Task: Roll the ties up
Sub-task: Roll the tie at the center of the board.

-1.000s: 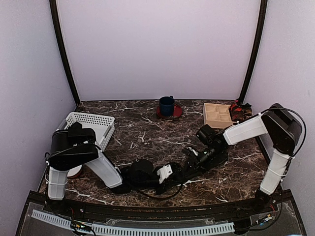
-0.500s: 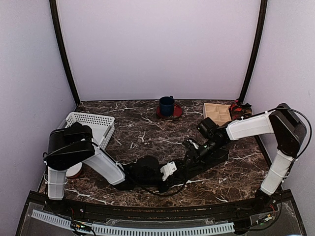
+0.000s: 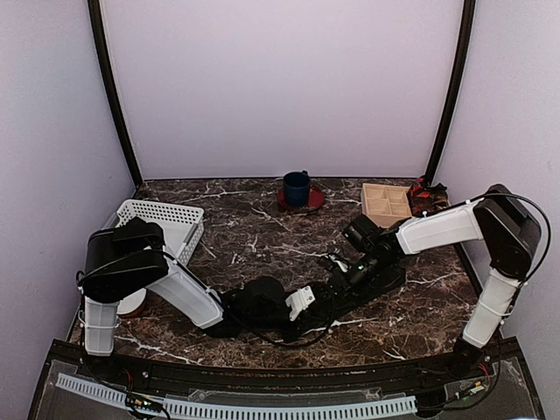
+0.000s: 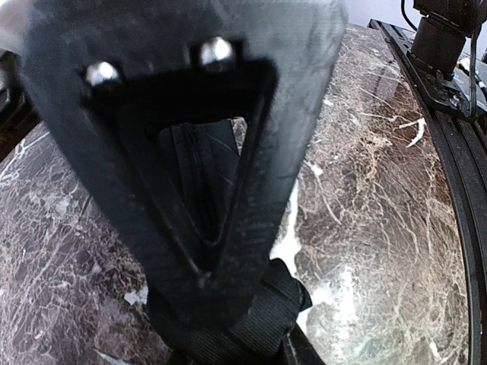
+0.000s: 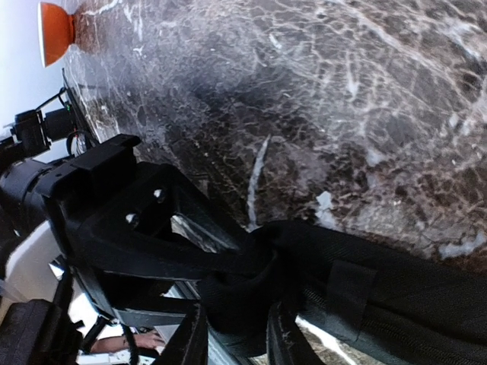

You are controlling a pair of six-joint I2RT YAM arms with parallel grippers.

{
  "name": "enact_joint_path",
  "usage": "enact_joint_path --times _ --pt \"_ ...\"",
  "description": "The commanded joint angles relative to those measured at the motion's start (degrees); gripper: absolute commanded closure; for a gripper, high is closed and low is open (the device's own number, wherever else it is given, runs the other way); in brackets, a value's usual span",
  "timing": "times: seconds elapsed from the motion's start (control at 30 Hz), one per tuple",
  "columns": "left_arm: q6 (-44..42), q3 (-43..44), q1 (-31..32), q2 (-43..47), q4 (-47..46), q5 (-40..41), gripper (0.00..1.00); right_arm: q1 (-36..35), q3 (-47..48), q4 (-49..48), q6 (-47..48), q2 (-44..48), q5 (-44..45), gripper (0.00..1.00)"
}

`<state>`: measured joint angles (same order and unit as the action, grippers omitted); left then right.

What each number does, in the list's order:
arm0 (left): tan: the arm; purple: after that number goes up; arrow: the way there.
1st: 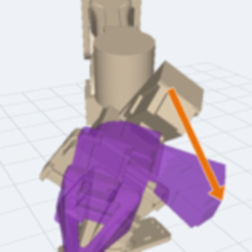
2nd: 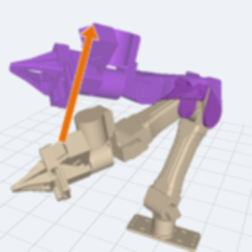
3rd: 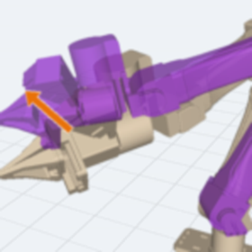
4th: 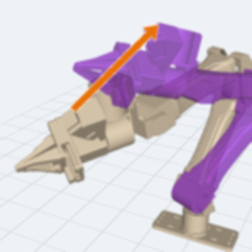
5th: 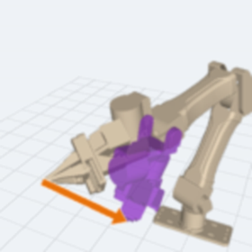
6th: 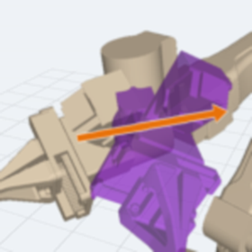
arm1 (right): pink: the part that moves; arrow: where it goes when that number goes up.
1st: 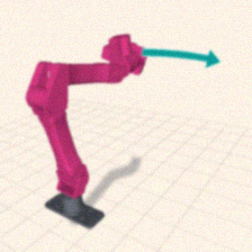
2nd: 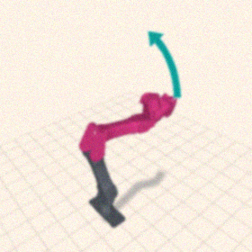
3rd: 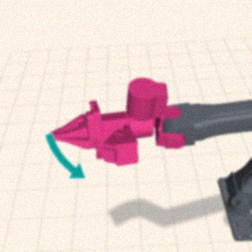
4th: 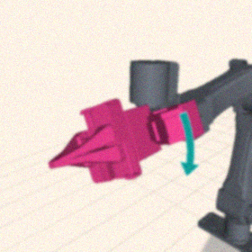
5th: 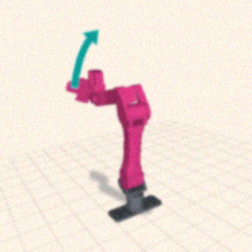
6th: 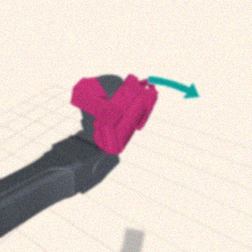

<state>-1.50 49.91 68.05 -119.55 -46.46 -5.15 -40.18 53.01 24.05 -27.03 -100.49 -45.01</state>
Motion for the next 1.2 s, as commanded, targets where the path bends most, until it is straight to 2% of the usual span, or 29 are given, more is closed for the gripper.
enact_joint_path --times 0.0,0.07,0.1,0.3,0.5,0.77,1.17 --pt "1.88 -1.71 0.11 -3.23 14.34 -0.47 0.74 -0.95 -0.20 0.16 1.76 -2.34 0.66 0.84" --pt "2.22 -1.68 -0.01 -3.24 14.10 -0.64 0.74 -0.88 0.02 0.55 2.96 -3.48 1.39 0.98" --pt "2.35 -1.58 -0.14 -3.19 13.98 -0.77 0.73 -0.74 0.17 0.80 3.36 -4.09 1.52 1.00" --pt "2.46 -1.26 -0.46 -2.40 12.56 -1.76 0.67 0.09 -1.18 -1.55 1.91 -3.74 1.61 1.00" --pt "2.60 -2.83 -0.47 0.24 8.22 0.81 0.40 1.33 -2.50 -2.28 2.84 -3.85 2.32 1.00" --pt "4.09 -5.13 -0.33 1.81 0.49 5.35 0.22 3.34 -2.67 -1.65 4.90 -4.28 2.65 1.00" --pt "5.52 1.71 1.37 -5.32 -1.63 8.97 0.20 4.79 -3.53 -2.16 5.49 -5.50 2.99 1.00"
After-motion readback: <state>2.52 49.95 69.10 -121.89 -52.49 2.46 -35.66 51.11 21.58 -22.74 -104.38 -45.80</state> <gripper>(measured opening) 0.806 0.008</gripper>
